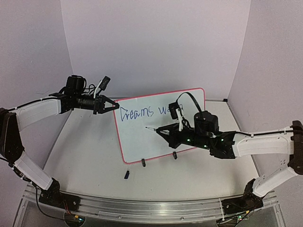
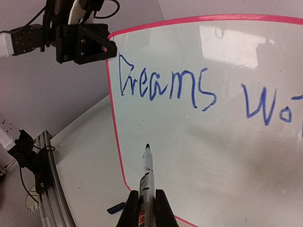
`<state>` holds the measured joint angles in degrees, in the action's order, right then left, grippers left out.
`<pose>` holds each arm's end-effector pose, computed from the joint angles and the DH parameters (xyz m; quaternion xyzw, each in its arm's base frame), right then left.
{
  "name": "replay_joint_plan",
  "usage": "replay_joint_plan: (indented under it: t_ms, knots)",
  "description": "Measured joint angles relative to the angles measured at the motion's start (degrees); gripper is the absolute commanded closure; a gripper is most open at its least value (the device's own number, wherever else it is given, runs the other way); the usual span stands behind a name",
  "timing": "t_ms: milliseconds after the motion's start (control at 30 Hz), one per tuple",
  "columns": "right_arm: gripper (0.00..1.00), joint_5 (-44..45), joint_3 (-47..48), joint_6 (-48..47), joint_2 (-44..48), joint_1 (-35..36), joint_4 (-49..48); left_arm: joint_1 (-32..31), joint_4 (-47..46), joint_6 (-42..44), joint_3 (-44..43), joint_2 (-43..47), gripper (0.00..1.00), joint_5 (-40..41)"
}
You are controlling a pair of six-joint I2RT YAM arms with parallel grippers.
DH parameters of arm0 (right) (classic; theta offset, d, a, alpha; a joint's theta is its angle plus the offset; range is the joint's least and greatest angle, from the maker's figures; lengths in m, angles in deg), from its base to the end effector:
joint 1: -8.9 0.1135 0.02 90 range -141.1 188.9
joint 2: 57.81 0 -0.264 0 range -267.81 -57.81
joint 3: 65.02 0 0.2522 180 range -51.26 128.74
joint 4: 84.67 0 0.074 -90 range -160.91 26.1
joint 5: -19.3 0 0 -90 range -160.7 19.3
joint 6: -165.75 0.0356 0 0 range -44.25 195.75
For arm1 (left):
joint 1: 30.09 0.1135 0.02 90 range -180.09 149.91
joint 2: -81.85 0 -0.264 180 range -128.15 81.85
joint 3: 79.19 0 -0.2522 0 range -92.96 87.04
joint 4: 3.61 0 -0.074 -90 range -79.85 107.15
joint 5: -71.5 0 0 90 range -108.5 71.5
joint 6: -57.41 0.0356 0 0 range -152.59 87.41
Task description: Write a sentence on the whiteboard
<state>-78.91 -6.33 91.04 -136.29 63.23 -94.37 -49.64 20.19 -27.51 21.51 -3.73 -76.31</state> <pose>0.1779 0.2565 0.2677 -0.2988 0.7053 0.4107 0.4946 0.3016 -0.1391 0.3025 0.3976 0.6895 -0.4705 0.3810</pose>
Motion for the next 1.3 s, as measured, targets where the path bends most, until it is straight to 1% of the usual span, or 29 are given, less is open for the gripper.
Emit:
replay_joint_plan:
  t_ms: [100,167,233,367,633,900,1133,1300]
  knots:
    - [1.0,-1.1,2.3,1.1,-6.6,1.9,-3.5,-0.1,0.0,0.0,0.0,0.0,1.0,0.0]
    - [1.0,-1.8,3.4,1.5,-9.3,2.5,-4.6,-0.1,0.0,0.0,0.0,0.0,1.0,0.0]
    - [1.0,-2.8,6.2,2.2,-13.9,3.4,-6.7,-0.1,0.0,0.0,0.0,0.0,1.0,0.0]
    - [1.0,-3.7,9.1,3.4,-18.1,4.0,-9.3,-0.1,0.0,0.0,0.0,0.0,1.0,0.0]
    - [1.0,-2.6,12.0,5.4,-22.3,4.2,-12.2,-0.1,0.0,0.0,0.0,0.0,1.0,0.1]
    - [1.0,0.4,12.2,5.9,-23.6,4.2,-12.1,-0.2,0.0,0.0,0.0,0.0,1.0,0.1]
    - [1.0,0.6,15.0,5.0,-24.5,4.2,-11.7,-0.2,0.0,0.1,-0.1,0.0,1.0,0.2]
    - [1.0,0.3,15.2,4.5,-24.7,4.2,-11.2,-0.2,0.0,0.0,-0.1,0.0,1.0,0.3]
